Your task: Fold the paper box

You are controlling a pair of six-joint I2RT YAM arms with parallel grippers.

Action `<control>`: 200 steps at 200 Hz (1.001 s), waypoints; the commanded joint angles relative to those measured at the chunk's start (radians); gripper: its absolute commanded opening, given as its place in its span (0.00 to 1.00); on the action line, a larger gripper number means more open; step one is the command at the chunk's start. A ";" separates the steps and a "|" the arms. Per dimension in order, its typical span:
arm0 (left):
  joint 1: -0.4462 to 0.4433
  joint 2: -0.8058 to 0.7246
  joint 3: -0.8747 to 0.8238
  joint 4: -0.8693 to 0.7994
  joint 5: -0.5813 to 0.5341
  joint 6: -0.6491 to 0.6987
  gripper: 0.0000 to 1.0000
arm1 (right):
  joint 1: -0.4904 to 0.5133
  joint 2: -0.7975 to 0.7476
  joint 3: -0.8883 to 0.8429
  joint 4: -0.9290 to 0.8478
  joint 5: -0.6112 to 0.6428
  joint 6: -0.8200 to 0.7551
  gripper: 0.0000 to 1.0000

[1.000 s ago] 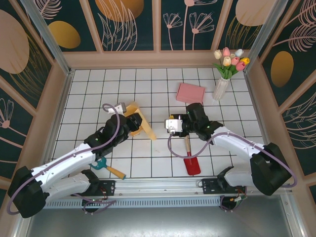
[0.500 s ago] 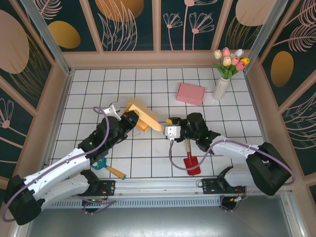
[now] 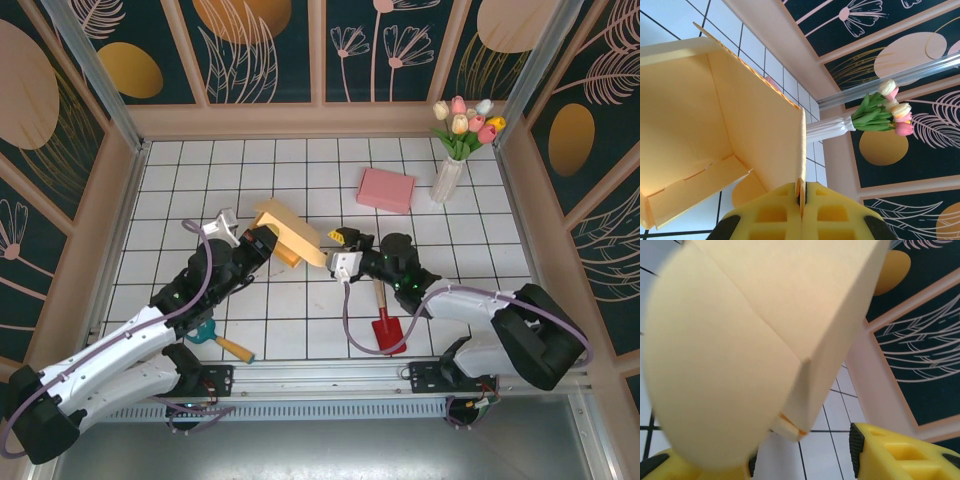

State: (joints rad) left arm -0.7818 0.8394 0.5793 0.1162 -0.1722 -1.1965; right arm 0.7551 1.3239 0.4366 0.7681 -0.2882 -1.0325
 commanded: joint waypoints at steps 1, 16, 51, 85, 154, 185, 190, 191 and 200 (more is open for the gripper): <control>0.000 0.001 -0.001 0.010 0.022 -0.016 0.00 | 0.023 0.020 0.033 0.094 -0.049 0.047 0.54; 0.000 0.004 -0.004 0.017 0.021 -0.015 0.00 | 0.037 0.033 0.051 0.096 -0.058 0.052 0.52; 0.000 0.013 -0.012 0.028 0.030 -0.015 0.00 | 0.055 0.053 0.075 0.092 -0.056 0.048 0.43; 0.000 0.007 -0.011 0.023 0.031 -0.010 0.00 | 0.055 0.050 0.073 0.068 -0.033 0.028 0.22; 0.000 -0.089 0.084 -0.152 -0.054 0.135 0.56 | 0.032 -0.002 0.062 -0.015 -0.036 0.031 0.06; 0.000 -0.167 0.138 -0.292 -0.214 0.238 0.67 | -0.014 -0.052 0.057 -0.108 -0.117 0.024 0.05; 0.000 -0.170 0.152 -0.316 -0.247 0.265 0.69 | -0.022 -0.063 0.060 -0.131 -0.134 0.021 0.05; 0.000 -0.171 0.155 -0.320 -0.254 0.271 0.70 | -0.023 -0.064 0.060 -0.137 -0.138 0.021 0.05; 0.000 -0.164 0.186 -0.367 -0.317 0.320 0.75 | -0.033 -0.081 0.066 -0.176 -0.161 0.014 0.05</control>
State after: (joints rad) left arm -0.7826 0.6914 0.6819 -0.1192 -0.3027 -1.0264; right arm 0.7486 1.3010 0.4877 0.7010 -0.3412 -1.0107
